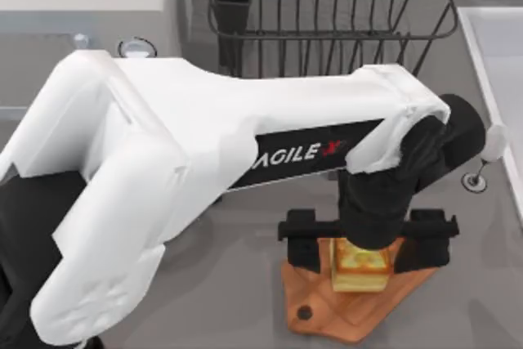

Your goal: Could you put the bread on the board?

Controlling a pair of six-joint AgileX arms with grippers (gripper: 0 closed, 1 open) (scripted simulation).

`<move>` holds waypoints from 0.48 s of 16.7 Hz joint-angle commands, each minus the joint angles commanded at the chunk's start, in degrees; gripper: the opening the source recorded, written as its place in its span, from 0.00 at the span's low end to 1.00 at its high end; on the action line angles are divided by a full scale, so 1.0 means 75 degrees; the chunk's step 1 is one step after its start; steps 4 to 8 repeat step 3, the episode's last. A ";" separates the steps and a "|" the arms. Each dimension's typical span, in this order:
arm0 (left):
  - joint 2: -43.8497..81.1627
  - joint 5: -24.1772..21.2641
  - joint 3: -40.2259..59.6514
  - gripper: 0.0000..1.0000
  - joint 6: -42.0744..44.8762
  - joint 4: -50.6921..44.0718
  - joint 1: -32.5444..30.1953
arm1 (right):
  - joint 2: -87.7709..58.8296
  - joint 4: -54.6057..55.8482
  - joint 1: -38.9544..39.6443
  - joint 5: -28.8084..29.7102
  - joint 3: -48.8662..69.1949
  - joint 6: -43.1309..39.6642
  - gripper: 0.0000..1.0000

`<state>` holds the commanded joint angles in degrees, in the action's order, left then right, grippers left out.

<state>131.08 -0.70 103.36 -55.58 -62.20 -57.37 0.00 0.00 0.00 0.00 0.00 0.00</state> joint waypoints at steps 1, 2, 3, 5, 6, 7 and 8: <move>0.0000 0.0000 0.0000 1.00 0.0000 0.0000 0.0000 | 0.0000 0.0000 0.0000 0.0000 0.0000 0.0000 1.00; 0.0000 0.0000 0.0000 1.00 0.0000 0.0000 0.0000 | 0.0000 0.0000 0.0000 0.0000 0.0000 0.0000 1.00; 0.0000 0.0000 0.0000 1.00 0.0000 0.0000 0.0000 | 0.0000 0.0000 0.0000 0.0000 0.0000 0.0000 1.00; 0.0000 0.0000 0.0000 1.00 0.0000 0.0000 0.0000 | 0.0000 0.0000 0.0000 0.0000 0.0000 0.0000 1.00; 0.0000 0.0000 0.0000 1.00 0.0000 0.0000 0.0000 | 0.0000 0.0000 0.0000 0.0000 0.0000 0.0000 1.00; 0.0000 0.0000 0.0000 1.00 0.0000 0.0000 0.0000 | 0.0000 0.0000 0.0000 0.0000 0.0000 0.0000 1.00; 0.0000 0.0000 0.0000 1.00 0.0000 0.0000 0.0000 | 0.0000 0.0000 0.0000 0.0000 0.0000 0.0000 1.00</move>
